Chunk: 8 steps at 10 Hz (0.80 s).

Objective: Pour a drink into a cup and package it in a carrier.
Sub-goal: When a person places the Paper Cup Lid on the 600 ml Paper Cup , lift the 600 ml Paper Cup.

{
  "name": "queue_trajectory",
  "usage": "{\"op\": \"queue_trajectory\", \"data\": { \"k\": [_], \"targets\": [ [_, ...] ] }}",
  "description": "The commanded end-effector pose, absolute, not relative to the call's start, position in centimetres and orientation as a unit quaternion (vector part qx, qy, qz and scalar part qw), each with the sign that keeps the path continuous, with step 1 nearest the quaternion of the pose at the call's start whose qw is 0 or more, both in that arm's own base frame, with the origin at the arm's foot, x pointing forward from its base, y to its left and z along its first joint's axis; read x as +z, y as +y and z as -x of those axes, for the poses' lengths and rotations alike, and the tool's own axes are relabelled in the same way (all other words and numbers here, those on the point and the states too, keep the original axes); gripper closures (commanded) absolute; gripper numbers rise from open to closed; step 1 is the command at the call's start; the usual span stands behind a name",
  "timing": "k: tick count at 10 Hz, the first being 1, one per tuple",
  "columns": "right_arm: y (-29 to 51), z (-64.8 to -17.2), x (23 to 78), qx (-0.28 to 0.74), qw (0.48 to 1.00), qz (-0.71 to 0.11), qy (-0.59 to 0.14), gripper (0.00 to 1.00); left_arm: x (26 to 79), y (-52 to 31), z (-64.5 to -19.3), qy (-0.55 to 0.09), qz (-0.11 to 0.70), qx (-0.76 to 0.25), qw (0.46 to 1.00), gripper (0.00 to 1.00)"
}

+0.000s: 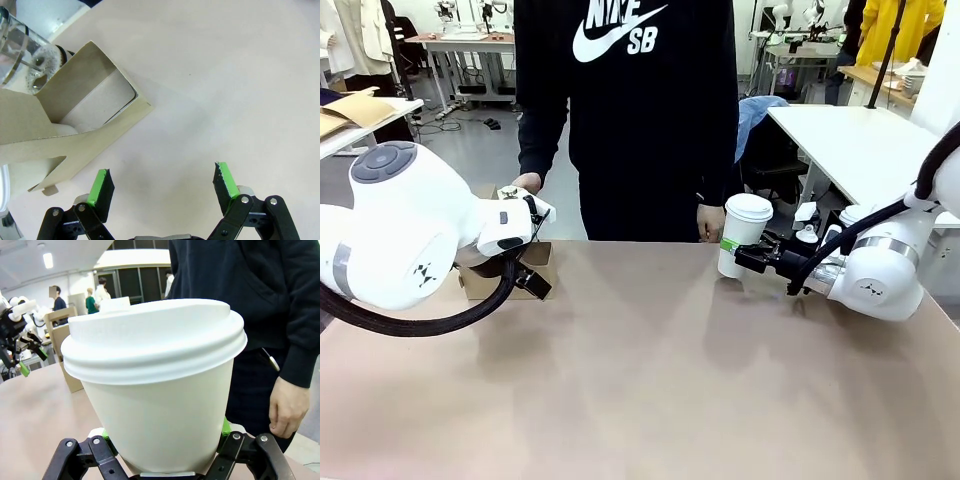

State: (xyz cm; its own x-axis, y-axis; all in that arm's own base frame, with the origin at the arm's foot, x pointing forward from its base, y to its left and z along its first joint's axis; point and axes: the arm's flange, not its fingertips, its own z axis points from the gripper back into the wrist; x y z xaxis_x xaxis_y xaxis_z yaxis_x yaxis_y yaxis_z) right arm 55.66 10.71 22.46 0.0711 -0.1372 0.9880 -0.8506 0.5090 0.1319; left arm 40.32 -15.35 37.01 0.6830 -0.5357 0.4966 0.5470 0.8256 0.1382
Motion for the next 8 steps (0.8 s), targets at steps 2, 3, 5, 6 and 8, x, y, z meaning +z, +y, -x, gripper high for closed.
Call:
{"op": "queue_trajectory", "data": {
  "k": [2, 3, 5, 6, 8],
  "targets": [
    [10.91, -55.92, 22.78, 0.292, 0.606, -0.397, -0.624, 0.20, 37.04, -15.24, -40.34, -0.268, 0.012, -0.294, 0.917, 0.00],
    [10.91, -55.92, 22.78, 0.292, 0.606, -0.397, -0.624, 0.20, 37.04, -15.24, -40.34, -0.268, 0.012, -0.294, 0.917, 0.00],
    [10.91, -55.92, 22.78, 0.292, 0.606, -0.397, -0.624, 0.20, 37.04, -15.24, -40.34, -0.268, 0.012, -0.294, 0.917, 0.00],
    [10.91, -55.92, 22.78, 0.292, 0.606, -0.397, -0.624, 0.20, 37.04, -15.24, -40.34, -0.268, 0.012, -0.294, 0.917, 0.00],
    [10.71, -55.66, 22.46, 0.291, 0.612, -0.401, -0.616, 0.20, 37.04, -15.24, -40.34, -0.268, 0.012, -0.294, 0.917, 0.00]
  ]
}}
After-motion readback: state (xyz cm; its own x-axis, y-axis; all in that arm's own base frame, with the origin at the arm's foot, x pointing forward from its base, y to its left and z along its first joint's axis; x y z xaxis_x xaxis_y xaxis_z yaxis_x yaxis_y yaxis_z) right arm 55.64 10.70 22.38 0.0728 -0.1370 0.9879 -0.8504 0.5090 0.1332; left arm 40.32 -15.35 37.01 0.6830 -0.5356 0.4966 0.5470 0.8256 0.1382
